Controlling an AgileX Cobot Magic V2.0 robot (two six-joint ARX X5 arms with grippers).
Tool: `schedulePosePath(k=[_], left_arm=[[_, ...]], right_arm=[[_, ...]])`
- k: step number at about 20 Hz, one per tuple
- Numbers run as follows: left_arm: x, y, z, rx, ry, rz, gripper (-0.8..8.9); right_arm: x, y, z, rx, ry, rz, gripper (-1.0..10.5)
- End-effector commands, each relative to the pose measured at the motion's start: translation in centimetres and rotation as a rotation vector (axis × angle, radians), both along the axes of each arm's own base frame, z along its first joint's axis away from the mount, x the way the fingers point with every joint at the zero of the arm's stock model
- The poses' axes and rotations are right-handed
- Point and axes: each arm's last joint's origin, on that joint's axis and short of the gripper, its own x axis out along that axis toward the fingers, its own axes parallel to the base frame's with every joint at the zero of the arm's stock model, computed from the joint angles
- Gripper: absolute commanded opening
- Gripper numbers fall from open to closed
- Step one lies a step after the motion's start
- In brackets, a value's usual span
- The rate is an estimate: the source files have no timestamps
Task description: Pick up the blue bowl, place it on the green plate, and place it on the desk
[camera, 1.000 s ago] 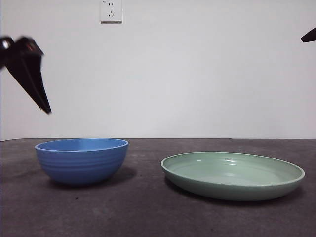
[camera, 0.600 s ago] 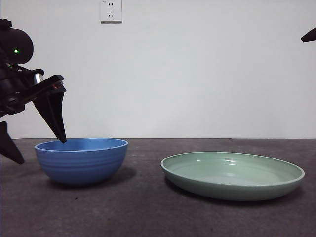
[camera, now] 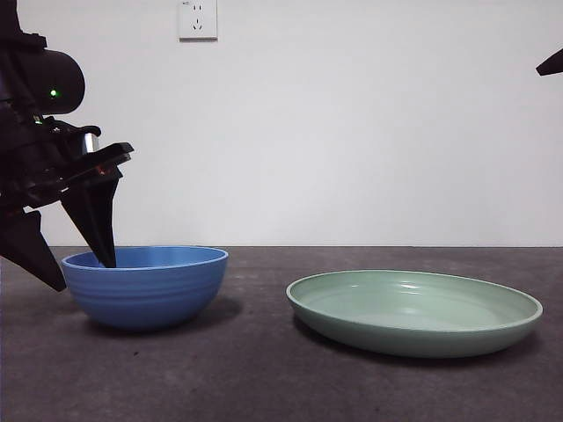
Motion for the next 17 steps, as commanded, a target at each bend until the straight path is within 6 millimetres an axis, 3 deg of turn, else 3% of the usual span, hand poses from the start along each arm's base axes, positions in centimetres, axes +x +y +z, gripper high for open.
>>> schedulePosePath(k=[1,5,9,12,17], left_arm=[[0.6,-0.2,-0.5,0.01,0.009,-0.021,2.43],[0.8,-0.3,-1.1,0.013,0.021,-0.021,0.08],[1.1,-0.4,-0.5,0.015,0.013,-0.022,0.09],[1.7,-1.1,1.5,0.045,-0.009,-0.031,0.09],[2.1,-5.2,6.3,0.065,-0.053,-0.134,0.09]], right_arm=[[0.2,0.0,0.5,0.005,-0.013,-0.001,6.3],[0.2,0.0,0.5,0.005,-0.014,-0.001,6.3],[0.2,0.0,0.5,0.004,-0.015,-0.001,6.3],[0.1,0.0,0.8,0.004,-0.019,-0.002,6.3],[-0.8,0.0,1.5,-0.006,-0.004,0.005,6.3]])
